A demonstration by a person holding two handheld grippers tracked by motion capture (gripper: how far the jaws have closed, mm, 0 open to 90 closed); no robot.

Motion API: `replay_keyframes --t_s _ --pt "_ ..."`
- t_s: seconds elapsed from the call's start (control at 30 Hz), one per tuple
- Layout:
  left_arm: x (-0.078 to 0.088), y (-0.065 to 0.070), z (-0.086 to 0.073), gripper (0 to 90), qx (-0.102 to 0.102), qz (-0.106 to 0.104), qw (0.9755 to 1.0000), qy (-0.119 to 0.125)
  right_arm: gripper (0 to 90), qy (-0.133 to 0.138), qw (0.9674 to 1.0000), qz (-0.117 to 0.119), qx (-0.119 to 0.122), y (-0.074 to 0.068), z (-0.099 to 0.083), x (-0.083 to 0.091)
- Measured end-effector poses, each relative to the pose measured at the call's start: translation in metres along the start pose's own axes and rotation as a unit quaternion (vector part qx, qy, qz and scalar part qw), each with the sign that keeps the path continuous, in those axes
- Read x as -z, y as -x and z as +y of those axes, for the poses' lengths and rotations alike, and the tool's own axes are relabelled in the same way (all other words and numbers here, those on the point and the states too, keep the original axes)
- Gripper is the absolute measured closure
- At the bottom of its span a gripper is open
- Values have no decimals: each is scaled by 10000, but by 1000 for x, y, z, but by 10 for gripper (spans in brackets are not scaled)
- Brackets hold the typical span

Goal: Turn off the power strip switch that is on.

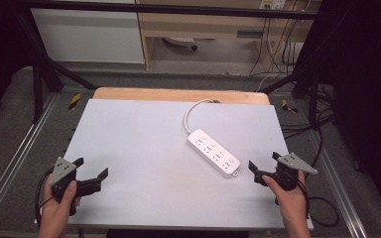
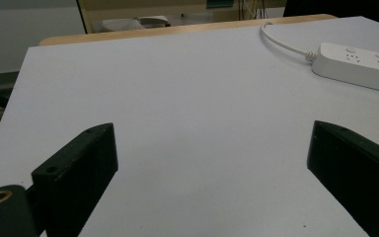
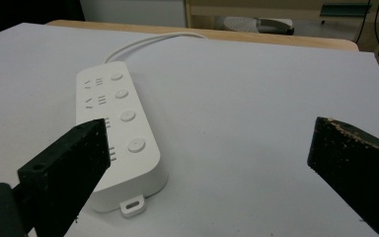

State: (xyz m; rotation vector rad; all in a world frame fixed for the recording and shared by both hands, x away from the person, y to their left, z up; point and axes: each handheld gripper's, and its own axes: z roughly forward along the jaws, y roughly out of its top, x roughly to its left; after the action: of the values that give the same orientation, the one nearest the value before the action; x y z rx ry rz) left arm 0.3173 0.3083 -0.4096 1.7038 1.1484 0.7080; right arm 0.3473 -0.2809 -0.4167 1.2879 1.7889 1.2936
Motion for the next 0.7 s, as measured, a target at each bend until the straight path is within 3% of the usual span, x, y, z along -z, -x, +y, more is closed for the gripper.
replay_keyframes --t_s 0.3,0.47,0.7 --pt "-1 1 -1 51 -14 7 10000 -23 72 102 9999 -23 37 -5 12 2" --pt "-1 0 -1 51 -20 0 10000 -39 73 -44 9999 -72 55 -5 17 -2" --pt "-1 0 -1 51 -34 6 10000 -50 70 -171 9998 90 104 -10 30 -14"
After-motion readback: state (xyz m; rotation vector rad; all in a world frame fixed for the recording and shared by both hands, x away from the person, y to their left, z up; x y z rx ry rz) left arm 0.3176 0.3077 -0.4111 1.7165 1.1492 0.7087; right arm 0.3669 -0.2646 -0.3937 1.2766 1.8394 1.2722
